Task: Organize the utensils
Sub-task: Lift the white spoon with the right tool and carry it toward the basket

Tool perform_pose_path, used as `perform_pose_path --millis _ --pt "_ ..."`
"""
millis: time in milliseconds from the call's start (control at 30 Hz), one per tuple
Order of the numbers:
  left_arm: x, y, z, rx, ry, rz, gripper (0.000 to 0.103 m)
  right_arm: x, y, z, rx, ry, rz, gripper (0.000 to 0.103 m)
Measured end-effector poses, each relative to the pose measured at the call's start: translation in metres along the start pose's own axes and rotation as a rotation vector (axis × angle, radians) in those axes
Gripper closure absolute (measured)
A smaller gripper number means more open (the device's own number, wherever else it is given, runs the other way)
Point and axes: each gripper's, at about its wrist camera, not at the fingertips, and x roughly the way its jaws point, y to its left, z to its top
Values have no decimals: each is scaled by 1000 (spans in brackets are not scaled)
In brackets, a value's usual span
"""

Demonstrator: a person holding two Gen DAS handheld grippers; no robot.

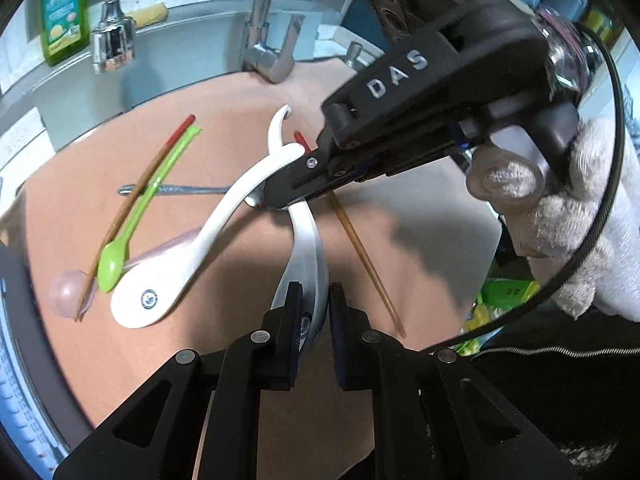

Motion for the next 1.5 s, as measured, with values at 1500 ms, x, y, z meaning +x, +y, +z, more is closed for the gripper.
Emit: perform_pose_path --millis 1500 --pt "102 -84 39 -4 107 -267 96 -58 -141 -24 182 2 -168 89"
